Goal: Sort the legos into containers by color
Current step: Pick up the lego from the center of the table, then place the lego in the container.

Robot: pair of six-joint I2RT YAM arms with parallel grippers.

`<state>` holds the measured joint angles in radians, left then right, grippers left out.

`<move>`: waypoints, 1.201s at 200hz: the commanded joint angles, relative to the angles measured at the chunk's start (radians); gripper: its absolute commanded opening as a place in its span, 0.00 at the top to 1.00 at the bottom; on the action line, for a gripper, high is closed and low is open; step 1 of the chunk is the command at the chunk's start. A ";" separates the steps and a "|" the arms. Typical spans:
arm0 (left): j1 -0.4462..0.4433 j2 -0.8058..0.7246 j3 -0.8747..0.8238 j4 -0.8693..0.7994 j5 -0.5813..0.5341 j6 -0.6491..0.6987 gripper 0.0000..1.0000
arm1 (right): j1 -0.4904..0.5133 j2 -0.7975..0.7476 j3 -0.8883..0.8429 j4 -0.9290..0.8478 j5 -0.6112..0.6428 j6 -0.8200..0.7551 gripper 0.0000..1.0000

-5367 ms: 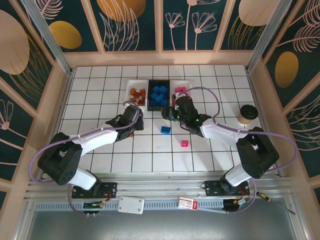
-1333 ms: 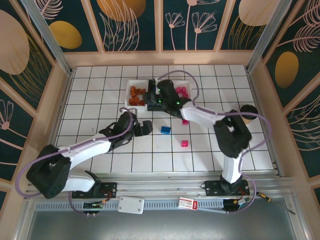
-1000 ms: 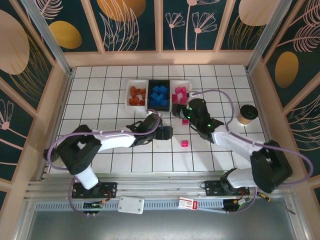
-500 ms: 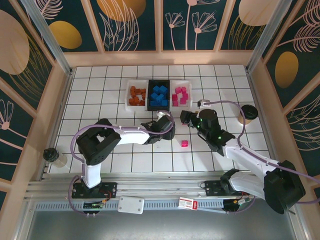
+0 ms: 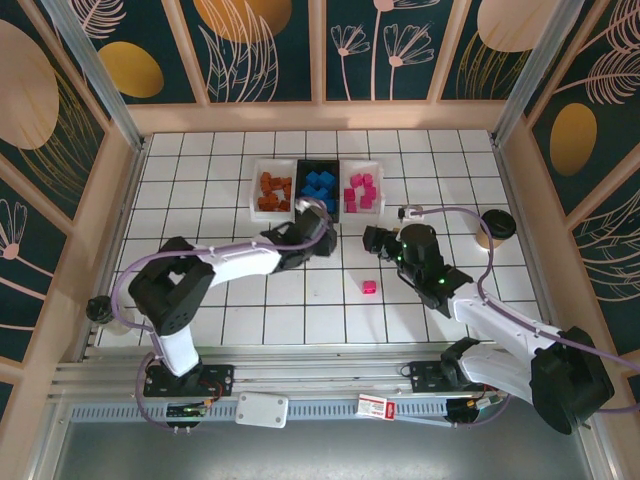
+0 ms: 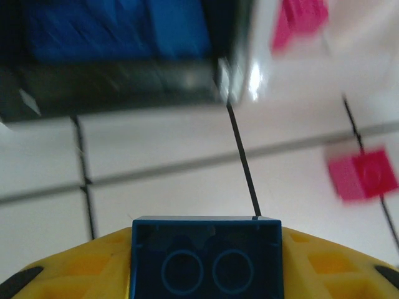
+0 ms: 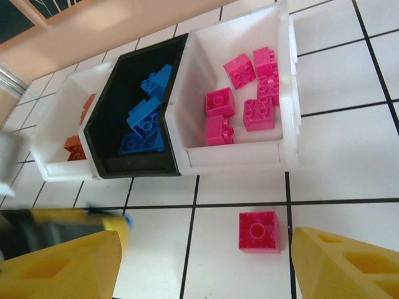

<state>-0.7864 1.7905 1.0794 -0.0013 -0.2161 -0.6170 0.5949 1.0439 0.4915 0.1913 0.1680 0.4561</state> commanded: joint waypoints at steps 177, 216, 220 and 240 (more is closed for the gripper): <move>0.195 0.307 0.633 -0.203 0.010 0.038 0.11 | -0.002 -0.055 -0.107 -0.060 -0.016 0.092 0.26; 0.194 0.096 0.489 -0.112 0.084 0.020 0.01 | -0.003 0.067 -0.060 -0.020 -0.013 0.072 0.26; 0.192 0.071 0.464 -0.096 0.095 0.015 0.01 | -0.004 0.088 -0.050 -0.017 -0.013 0.068 0.26; 0.183 -0.047 0.334 -0.034 0.131 -0.007 0.01 | -0.005 0.202 -0.001 0.007 -0.036 0.044 0.25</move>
<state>-0.5957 1.8965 1.5257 -0.1421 -0.1478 -0.5907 0.5953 1.1473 0.4198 0.1394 0.1497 0.5297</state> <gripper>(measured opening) 0.986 0.747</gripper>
